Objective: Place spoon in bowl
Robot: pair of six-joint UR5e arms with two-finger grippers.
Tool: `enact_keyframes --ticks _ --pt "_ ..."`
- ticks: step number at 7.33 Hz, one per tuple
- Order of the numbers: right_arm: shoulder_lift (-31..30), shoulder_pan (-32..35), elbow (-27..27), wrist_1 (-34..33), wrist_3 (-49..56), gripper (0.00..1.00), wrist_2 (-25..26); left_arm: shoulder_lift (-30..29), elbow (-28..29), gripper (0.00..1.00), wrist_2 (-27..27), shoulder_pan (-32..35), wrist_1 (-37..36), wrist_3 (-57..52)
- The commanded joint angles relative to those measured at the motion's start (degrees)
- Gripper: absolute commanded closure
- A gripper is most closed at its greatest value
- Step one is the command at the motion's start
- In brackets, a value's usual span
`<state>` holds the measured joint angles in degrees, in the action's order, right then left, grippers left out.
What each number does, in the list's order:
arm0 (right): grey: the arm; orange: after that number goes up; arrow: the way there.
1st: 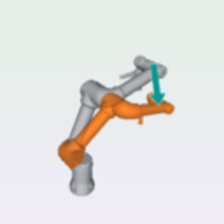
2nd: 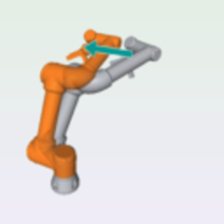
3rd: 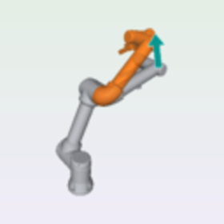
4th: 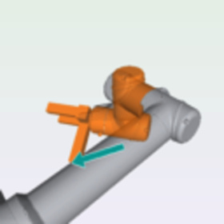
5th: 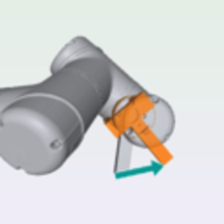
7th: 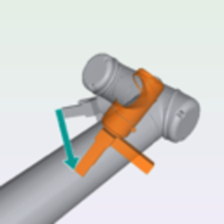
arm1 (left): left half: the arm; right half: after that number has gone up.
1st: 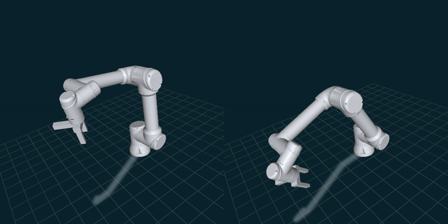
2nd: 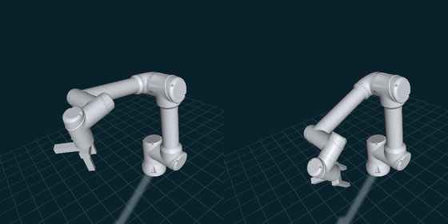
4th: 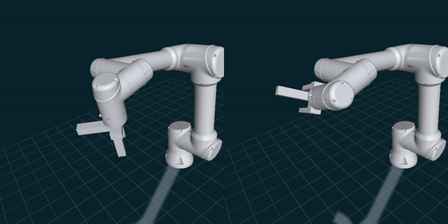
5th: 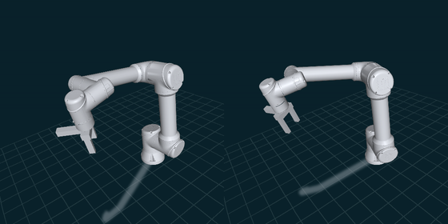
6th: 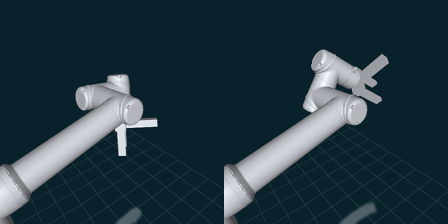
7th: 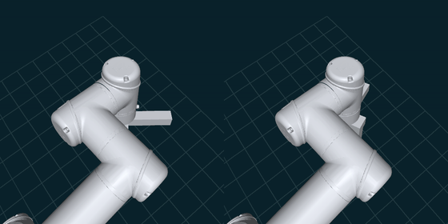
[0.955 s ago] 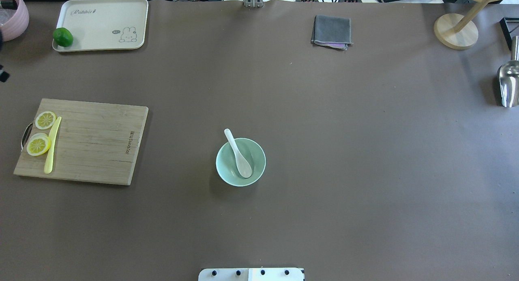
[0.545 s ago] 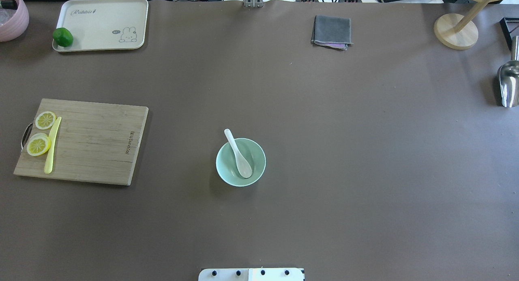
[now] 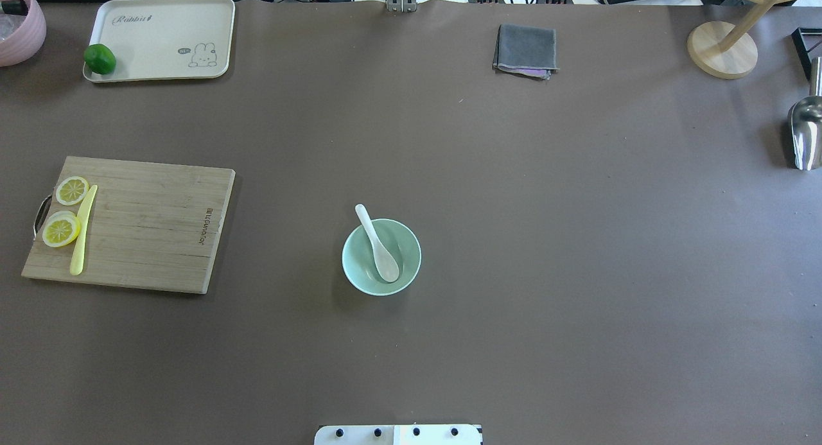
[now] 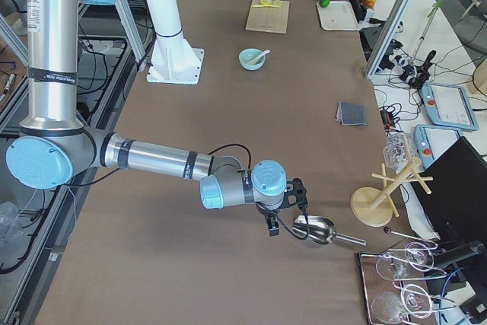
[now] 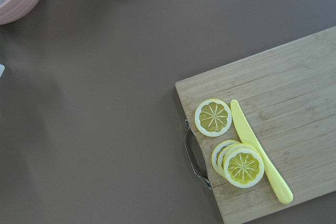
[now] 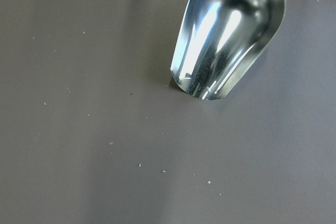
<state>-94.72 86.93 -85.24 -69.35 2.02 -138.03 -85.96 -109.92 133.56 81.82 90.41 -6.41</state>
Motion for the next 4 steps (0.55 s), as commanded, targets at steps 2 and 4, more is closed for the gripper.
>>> enact_keyframes --ticks 2,4 --pt "0.3 0.1 -0.1 0.1 0.0 0.0 0.0 0.0 0.1 0.02 -0.1 0.0 -0.2 0.1" --pt "0.5 0.1 -0.2 0.1 0.0 0.0 0.0 0.0 0.1 0.02 -0.1 0.3 -0.4 0.1"
